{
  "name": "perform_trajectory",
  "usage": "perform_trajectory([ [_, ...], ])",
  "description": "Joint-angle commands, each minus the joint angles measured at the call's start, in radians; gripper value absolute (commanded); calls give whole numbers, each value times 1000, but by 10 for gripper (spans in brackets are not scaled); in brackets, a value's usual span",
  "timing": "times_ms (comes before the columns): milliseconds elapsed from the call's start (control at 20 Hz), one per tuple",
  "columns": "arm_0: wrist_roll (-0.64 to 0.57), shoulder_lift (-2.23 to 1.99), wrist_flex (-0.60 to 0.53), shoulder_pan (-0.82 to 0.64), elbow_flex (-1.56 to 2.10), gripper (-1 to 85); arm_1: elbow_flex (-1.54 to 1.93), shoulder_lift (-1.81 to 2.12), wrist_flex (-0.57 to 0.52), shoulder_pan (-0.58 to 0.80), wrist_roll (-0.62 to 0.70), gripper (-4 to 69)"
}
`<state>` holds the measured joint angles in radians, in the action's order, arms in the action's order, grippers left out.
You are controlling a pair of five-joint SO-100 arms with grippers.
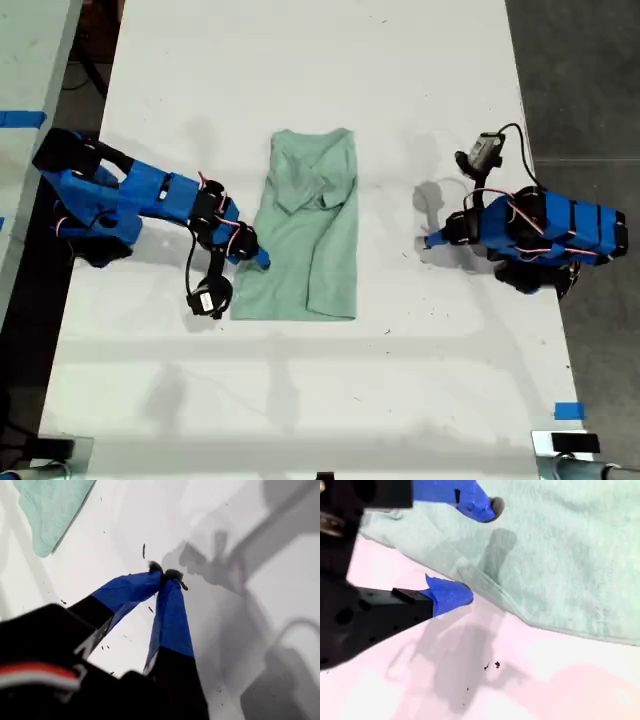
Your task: Fold t shirt
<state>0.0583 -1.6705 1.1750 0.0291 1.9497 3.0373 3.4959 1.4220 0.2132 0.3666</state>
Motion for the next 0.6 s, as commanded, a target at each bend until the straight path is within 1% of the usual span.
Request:
perform_trajectory([
  [0,11,-26,-97,5,51,221,40,5,-20,-9,9,15],
  [50,9,-21,-123,5,66,221,40,5,-20,-9,9,15],
  [200,20,9,-150,11,66,214,40,5,-20,-9,9,15],
  [550,26,77,-164,11,69,202,40,5,-20,-9,9,15],
])
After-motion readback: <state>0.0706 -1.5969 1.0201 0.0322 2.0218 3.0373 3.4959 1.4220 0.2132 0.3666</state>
